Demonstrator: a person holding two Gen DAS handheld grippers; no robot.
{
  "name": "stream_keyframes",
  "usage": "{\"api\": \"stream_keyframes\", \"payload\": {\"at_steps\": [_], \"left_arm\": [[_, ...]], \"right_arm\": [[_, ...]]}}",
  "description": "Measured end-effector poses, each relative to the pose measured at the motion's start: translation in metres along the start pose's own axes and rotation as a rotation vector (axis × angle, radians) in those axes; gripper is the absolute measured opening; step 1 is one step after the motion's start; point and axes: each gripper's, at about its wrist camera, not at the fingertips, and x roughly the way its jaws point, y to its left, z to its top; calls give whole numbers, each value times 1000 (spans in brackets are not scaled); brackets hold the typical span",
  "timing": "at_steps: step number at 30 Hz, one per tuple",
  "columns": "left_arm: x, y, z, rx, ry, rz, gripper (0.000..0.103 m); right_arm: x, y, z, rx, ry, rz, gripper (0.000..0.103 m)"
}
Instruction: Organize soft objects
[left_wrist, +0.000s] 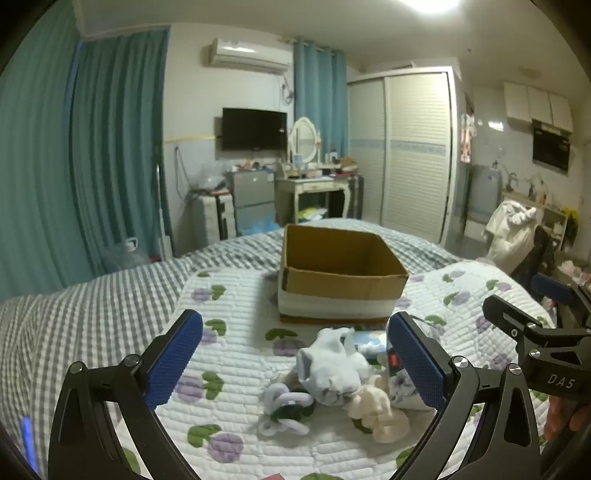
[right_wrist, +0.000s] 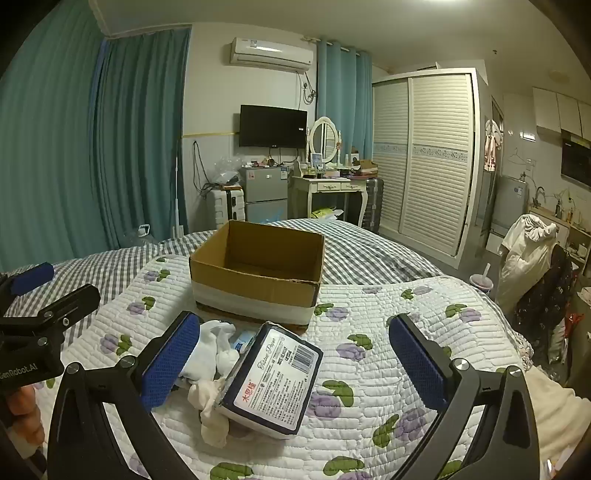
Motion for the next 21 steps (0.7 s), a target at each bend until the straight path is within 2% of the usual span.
{"api": "stream_keyframes", "payload": {"at_steps": [21], "left_arm": [[-1, 3, -1, -8, -4, 6, 103]], "right_arm": [[2, 3, -1, -2, 9, 2, 103]]}}
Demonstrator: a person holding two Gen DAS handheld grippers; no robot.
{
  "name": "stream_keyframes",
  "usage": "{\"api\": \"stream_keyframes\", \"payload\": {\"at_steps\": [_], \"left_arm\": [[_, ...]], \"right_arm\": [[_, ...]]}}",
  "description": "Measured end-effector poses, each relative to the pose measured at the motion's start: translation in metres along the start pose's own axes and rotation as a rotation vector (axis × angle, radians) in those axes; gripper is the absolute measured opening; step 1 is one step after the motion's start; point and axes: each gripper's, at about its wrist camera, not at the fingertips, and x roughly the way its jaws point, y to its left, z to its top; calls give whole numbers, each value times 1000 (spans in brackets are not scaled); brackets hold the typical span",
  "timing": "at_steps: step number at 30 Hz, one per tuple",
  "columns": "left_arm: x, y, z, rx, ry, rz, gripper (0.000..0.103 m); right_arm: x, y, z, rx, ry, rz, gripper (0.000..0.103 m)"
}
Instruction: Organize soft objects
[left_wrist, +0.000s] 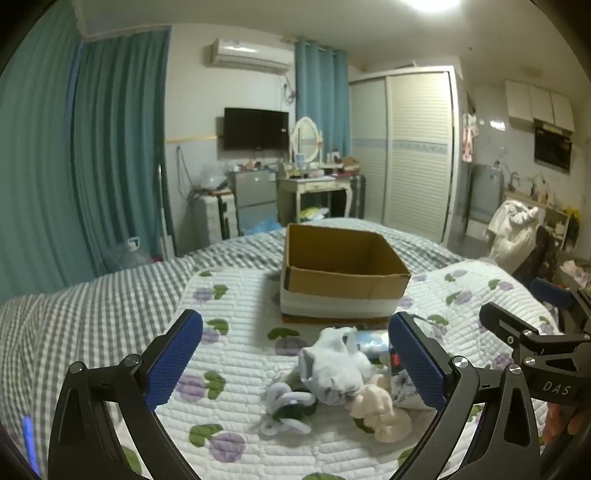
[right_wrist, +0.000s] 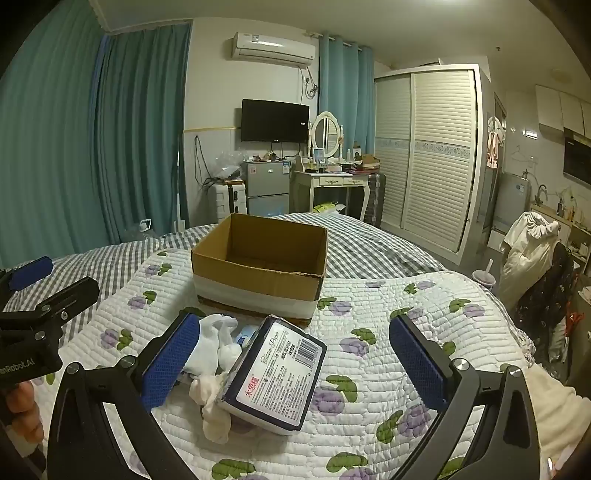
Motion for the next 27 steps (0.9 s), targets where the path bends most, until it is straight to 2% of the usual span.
{"api": "stream_keyframes", "payload": {"at_steps": [8, 27], "left_arm": [[1, 0, 2, -1, 1, 7, 103], [1, 0, 1, 0, 0, 8, 103]], "right_arm": [[5, 1, -10, 2, 3, -1, 103], [5, -1, -5, -2, 21, 4, 103]]}}
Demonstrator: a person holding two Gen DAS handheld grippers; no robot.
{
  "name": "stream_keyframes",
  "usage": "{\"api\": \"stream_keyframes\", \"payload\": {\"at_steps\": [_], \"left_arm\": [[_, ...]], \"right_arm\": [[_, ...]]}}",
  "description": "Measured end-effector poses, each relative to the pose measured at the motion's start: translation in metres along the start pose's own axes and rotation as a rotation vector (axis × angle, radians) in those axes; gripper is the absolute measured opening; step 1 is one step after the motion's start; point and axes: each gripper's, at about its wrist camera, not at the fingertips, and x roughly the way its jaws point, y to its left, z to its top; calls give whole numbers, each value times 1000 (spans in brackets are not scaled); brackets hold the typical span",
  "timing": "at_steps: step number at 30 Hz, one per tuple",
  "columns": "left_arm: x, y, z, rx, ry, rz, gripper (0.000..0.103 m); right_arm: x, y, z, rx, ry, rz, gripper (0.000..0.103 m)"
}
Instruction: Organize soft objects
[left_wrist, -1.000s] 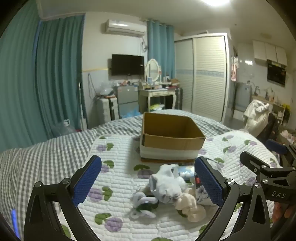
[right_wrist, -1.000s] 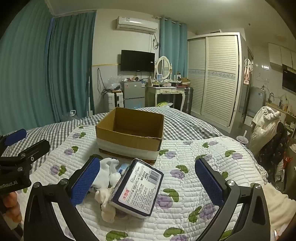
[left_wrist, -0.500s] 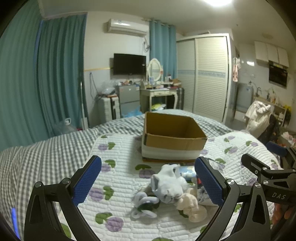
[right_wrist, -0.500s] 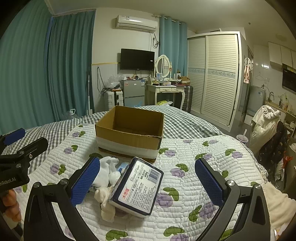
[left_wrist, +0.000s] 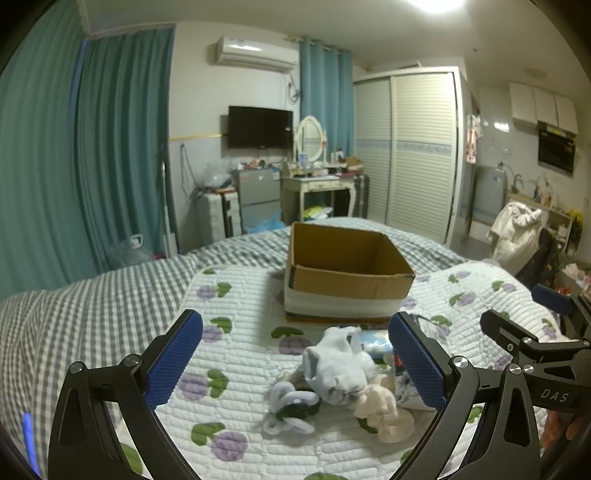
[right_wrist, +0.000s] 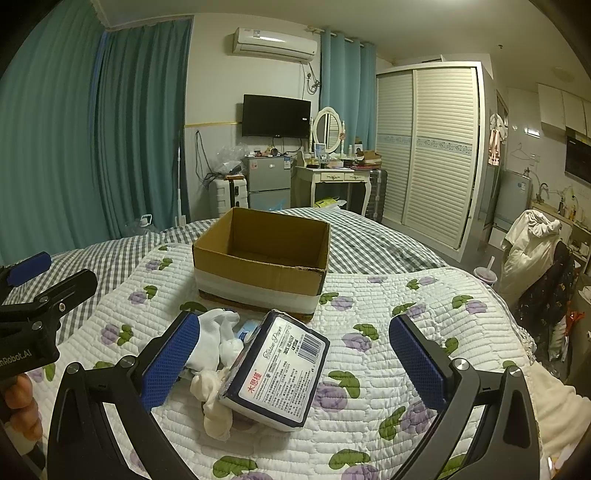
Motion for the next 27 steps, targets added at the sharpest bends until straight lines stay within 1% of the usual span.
{"api": "stream_keyframes", "payload": {"at_steps": [27], "left_arm": [[0, 0, 0, -1, 2, -1, 103]], "right_arm": [[0, 1, -1, -4, 7, 1, 103]]}}
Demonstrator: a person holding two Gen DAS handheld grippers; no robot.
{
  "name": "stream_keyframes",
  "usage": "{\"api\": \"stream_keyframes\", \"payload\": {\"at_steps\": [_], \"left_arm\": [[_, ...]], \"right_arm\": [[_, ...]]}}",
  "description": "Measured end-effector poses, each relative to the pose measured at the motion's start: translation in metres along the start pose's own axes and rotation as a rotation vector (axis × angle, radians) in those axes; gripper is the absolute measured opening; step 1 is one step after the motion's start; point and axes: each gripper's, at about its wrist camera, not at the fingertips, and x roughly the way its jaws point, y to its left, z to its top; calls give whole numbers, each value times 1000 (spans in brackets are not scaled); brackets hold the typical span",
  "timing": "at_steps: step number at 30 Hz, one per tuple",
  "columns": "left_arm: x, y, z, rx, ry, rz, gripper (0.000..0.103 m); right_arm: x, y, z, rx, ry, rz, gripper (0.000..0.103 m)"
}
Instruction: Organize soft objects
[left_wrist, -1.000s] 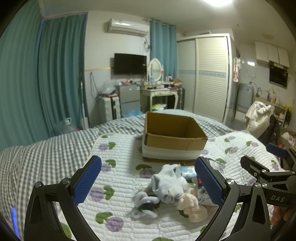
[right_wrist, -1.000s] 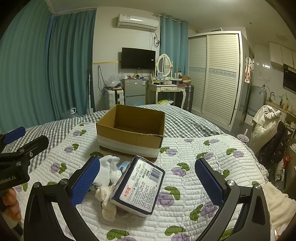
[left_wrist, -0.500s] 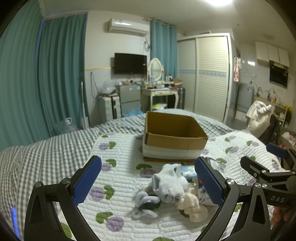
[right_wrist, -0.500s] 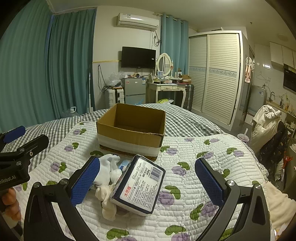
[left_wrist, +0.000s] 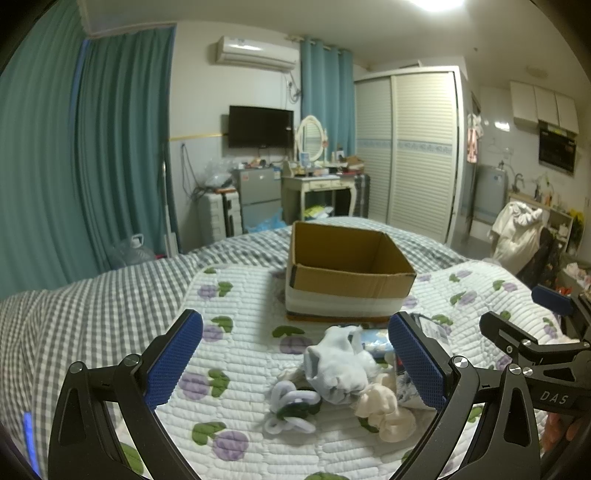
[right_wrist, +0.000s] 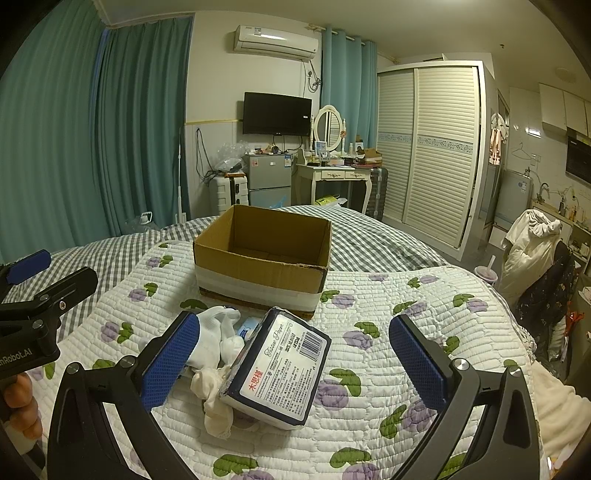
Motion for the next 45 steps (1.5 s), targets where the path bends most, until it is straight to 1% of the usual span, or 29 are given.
{"api": "stream_keyframes", "payload": {"at_steps": [15, 21, 25, 27, 29, 32, 34, 36, 38, 43, 45], "left_arm": [[-1, 1, 1, -2, -3, 0, 103], [-12, 3, 4, -11, -20, 4, 103], [-14, 3, 0, -24, 8, 21, 103], [-11, 1, -7, -28, 25, 24, 103], [1, 0, -17, -28, 65, 32, 103], [21, -1, -34, -24, 123, 50, 103], [35, 0, -44, -23, 158, 67, 103], [42, -1, -50, -22, 175, 71, 103], [49, -1, -54, -23, 193, 72, 103], [59, -2, -60, -21, 213, 80, 103], [60, -4, -61, -16, 220, 80, 103]], "right_arm": [[-1, 1, 0, 0, -2, -1, 103], [-11, 4, 3, -11, -14, 0, 103], [-22, 6, 5, -39, -14, -3, 103], [-20, 6, 1, -50, 10, -4, 103], [-13, 7, -6, -49, 33, -4, 103], [14, 8, -23, -47, 102, -7, 103], [32, 7, -32, -24, 150, 13, 103], [53, 4, -44, 27, 216, 50, 103], [74, 0, -54, 66, 271, 62, 103], [102, -6, -66, 117, 319, 93, 102], [109, -6, -67, 125, 336, 115, 95]]}}
